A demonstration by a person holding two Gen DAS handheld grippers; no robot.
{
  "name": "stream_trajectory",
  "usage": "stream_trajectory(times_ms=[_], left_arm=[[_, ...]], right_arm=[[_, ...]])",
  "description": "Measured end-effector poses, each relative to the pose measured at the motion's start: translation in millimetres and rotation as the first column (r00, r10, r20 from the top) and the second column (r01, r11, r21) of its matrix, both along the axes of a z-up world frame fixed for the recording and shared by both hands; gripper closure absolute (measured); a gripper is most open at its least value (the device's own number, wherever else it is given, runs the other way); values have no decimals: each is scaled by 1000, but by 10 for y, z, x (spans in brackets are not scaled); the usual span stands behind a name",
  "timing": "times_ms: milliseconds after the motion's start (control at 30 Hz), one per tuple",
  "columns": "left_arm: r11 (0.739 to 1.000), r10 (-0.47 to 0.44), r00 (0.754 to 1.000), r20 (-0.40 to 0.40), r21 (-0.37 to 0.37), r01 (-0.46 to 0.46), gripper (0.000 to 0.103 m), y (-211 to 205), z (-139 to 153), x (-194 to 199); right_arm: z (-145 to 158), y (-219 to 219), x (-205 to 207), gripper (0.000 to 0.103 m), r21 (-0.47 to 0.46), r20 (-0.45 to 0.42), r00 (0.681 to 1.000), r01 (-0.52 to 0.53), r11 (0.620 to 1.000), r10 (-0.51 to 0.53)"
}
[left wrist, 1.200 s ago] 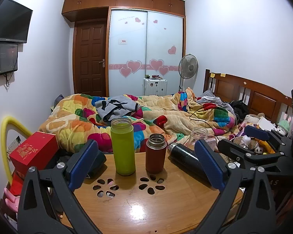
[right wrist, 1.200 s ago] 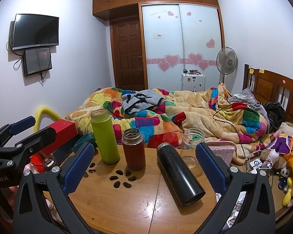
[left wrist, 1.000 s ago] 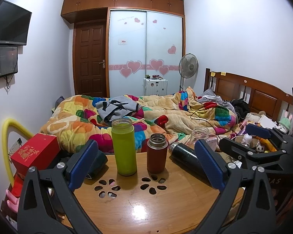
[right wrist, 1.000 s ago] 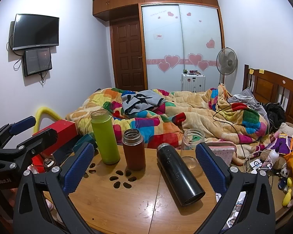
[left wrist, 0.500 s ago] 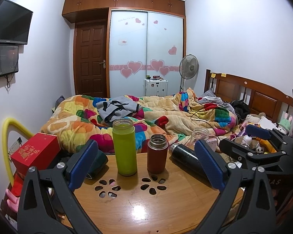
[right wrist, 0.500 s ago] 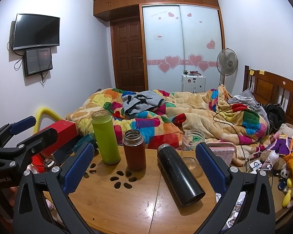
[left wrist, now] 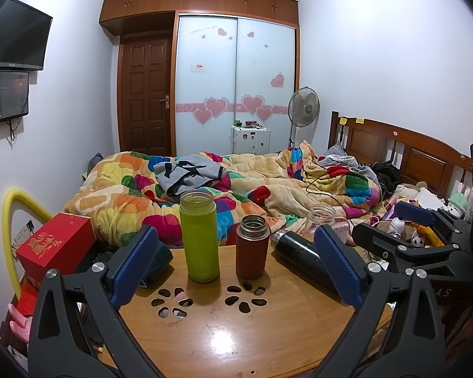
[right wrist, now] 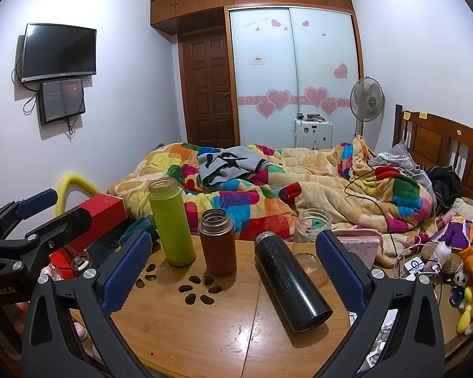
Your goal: Flip cup upside down
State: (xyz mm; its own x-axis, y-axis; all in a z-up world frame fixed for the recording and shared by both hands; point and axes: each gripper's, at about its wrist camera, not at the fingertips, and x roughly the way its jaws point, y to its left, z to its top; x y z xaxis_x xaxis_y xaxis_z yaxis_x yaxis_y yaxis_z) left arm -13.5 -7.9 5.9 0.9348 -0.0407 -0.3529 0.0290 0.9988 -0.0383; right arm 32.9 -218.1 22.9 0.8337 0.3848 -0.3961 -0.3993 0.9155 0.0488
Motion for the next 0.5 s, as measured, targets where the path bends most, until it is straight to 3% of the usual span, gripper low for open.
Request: stream_trajectory(times_ms=[267, 400, 500], left_arm=[[993, -109, 986, -127, -51, 103, 3, -72, -285, 360], [986, -149, 962, -227, -109, 127, 3, -121, -589, 754], [977, -167, 940, -299, -175, 118, 16, -114, -828, 1091]], right_arm=[[-141, -99, 98, 0, 8, -25, 999, 22, 1000, -21], [-301, -247, 234, 0, -15, -63, 997, 53, 998, -54], [-431, -383, 319, 0, -20, -91, 993, 69, 997, -71]])
